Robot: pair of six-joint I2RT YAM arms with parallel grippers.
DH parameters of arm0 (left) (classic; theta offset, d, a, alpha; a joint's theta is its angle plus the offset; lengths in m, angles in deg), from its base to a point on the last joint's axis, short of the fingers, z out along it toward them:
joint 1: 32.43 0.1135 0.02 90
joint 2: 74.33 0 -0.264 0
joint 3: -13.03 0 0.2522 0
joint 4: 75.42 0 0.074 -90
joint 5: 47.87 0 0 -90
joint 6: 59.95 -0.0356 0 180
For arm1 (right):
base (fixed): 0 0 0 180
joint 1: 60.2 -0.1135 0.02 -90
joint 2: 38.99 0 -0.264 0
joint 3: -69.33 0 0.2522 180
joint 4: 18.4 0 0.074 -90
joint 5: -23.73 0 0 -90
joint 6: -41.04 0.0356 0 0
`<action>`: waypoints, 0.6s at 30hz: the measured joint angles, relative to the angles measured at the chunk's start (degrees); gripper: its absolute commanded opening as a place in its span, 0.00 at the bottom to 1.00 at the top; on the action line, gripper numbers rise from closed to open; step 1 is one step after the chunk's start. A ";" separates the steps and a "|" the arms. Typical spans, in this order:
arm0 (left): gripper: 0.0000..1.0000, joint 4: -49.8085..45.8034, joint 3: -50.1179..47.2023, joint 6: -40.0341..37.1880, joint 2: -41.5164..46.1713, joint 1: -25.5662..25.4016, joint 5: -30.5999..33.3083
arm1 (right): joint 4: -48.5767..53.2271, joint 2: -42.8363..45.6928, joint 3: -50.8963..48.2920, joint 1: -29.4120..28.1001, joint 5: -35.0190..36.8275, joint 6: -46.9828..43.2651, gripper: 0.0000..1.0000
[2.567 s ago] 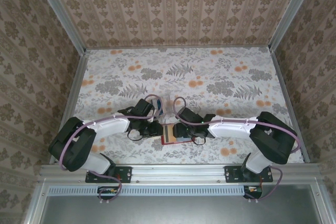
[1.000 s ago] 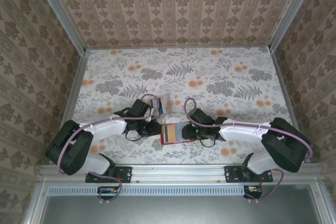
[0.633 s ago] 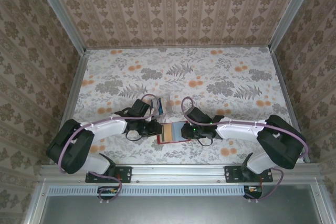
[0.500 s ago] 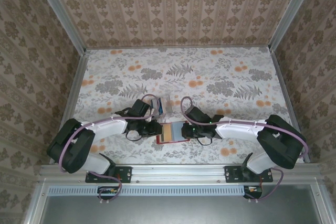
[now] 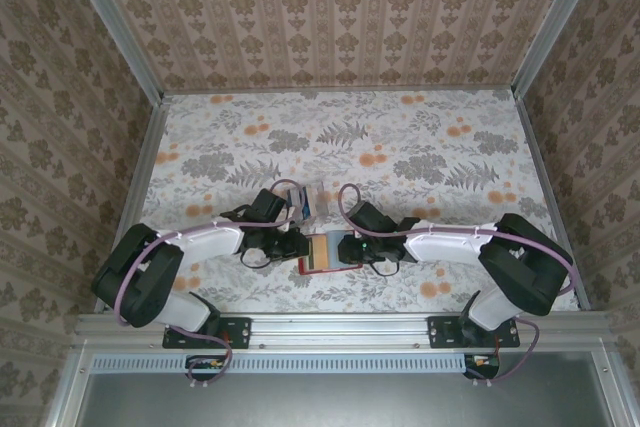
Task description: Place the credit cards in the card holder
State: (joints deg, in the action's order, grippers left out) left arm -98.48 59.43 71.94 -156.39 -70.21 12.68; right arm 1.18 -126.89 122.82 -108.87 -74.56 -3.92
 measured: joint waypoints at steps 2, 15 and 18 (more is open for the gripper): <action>0.17 -0.02 0.00 0.02 0.00 0.00 0.00 | -0.57 0.00 0.00 0.00 -0.66 -0.02 0.37; 0.17 -0.09 0.00 0.15 0.00 0.00 -0.13 | -5.77 -0.74 -0.07 0.00 -3.80 0.11 0.33; 0.18 -0.11 0.00 0.15 0.15 0.00 -0.11 | -6.80 0.02 -0.68 0.00 -3.80 0.11 0.32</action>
State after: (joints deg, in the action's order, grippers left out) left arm -98.59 59.43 72.09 -156.24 -70.21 12.57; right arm -5.62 -126.87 122.14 -108.87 -78.37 -3.81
